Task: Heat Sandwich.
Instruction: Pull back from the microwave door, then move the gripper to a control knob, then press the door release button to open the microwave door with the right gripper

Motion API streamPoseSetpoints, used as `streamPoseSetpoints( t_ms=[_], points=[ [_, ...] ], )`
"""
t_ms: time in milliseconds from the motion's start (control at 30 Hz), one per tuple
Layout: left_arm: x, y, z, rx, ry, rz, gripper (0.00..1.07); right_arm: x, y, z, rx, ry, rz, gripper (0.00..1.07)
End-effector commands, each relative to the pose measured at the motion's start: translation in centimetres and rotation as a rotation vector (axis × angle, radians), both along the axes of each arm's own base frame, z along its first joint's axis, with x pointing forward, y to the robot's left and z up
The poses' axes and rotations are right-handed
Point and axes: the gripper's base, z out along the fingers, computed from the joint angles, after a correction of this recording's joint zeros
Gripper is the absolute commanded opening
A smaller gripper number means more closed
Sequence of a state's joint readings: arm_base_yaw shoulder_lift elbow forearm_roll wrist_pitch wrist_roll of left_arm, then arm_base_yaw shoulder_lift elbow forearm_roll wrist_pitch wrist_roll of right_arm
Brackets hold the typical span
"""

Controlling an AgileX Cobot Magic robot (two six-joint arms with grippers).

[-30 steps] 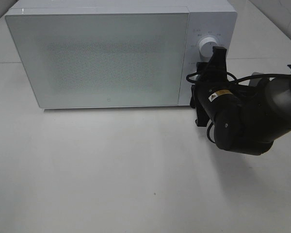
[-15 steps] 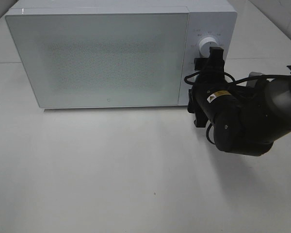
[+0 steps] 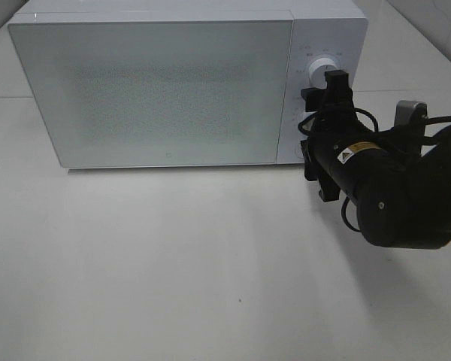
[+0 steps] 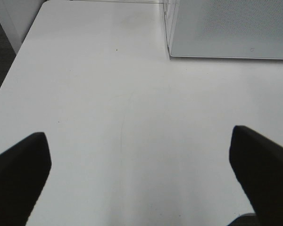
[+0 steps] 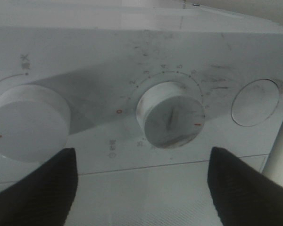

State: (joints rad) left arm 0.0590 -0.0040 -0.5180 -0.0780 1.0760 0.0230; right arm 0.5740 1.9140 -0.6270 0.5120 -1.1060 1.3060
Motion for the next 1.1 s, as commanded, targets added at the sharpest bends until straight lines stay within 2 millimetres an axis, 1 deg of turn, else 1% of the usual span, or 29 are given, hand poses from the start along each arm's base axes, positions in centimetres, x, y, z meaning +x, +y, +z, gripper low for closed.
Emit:
streamPoseSetpoints(
  t_ms=[33,67,100,167,233,267,333,433,467,567,600,667,733,767,800,833,900,933,1000,1100],
  points=[
    [-0.2,-0.1,0.0,-0.006,-0.020,-0.005,0.98,-0.9,-0.4,0.6,-0.084,0.028,0.044,0.75],
    [-0.2,-0.1,0.0,-0.006,-0.020,-0.005,0.98,-1.1,-0.5,0.7,-0.105,0.044,0.057,0.75],
    [-0.2,-0.1,0.0,-0.006,-0.020,-0.005,0.98,-1.5,-0.5,0.9,-0.167,0.071,0.097,0.75],
    [-0.2,-0.1,0.0,-0.006,-0.020,-0.005,0.98,-1.7,-0.4,0.9,-0.196,0.081,0.121,0.75],
    [-0.2,-0.1,0.0,-0.006,-0.020,-0.005,0.98,-1.9,-0.3,1.3,-0.260,0.098,0.173,0.75],
    [-0.2,-0.1,0.0,-0.006,-0.020,-0.005,0.98,-2.1,-0.4,1.5,-0.339,0.122,0.236,0.75],
    [-0.2,-0.1,0.0,-0.006,-0.020,-0.005,0.98,-2.3,-0.4,1.6,-0.366,0.139,0.264,0.75],
    [-0.2,-0.1,0.0,-0.006,-0.020,-0.005,0.98,-2.5,-1.3,2.1,-0.507,0.182,0.383,0.75],
    [-0.2,-0.1,0.0,-0.006,-0.020,-0.005,0.98,-2.5,-1.3,2.1,-0.507,0.182,0.383,0.75],
    [-0.2,-0.1,0.0,-0.006,-0.020,-0.005,0.98,-2.9,-2.3,2.7,-0.641,0.215,0.492,0.75],
    [-0.2,-0.1,0.0,-0.006,-0.020,-0.005,0.98,-2.9,-2.3,2.7,-0.641,0.215,0.492,0.75],
    [-0.2,-0.1,0.0,-0.006,-0.020,-0.005,0.98,-3.3,-2.8,2.9,-0.700,0.250,0.547,0.75],
    [-0.2,-0.1,0.0,-0.006,-0.020,-0.005,0.98,-3.9,-3.5,3.3,-0.811,0.287,0.632,0.75],
    [-0.2,-0.1,0.0,-0.006,-0.020,-0.005,0.98,-3.9,-3.5,3.3,-0.811,0.287,0.632,0.75],
    [-0.2,-0.1,0.0,-0.006,-0.020,-0.005,0.98,-4.1,-3.8,3.5,-0.847,0.299,0.655,0.75],
    [-0.2,-0.1,0.0,-0.006,-0.020,-0.005,0.98,-4.5,-4.1,4.0,-0.926,0.321,0.709,0.75],
    [-0.2,-0.1,0.0,-0.006,-0.020,-0.005,0.98,-4.8,-4.4,4.5,-1.015,0.365,0.759,0.75],
    [-0.2,-0.1,0.0,-0.006,-0.020,-0.005,0.98,-4.8,-4.4,4.5,-1.015,0.365,0.759,0.75],
    [-0.2,-0.1,0.0,-0.006,-0.020,-0.005,0.98,-5.3,-5.2,5.2,-1.136,0.463,0.821,0.75],
    [-0.2,-0.1,0.0,-0.006,-0.020,-0.005,0.98,-5.7,-5.7,5.7,-1.205,0.519,0.868,0.75]
  ],
)
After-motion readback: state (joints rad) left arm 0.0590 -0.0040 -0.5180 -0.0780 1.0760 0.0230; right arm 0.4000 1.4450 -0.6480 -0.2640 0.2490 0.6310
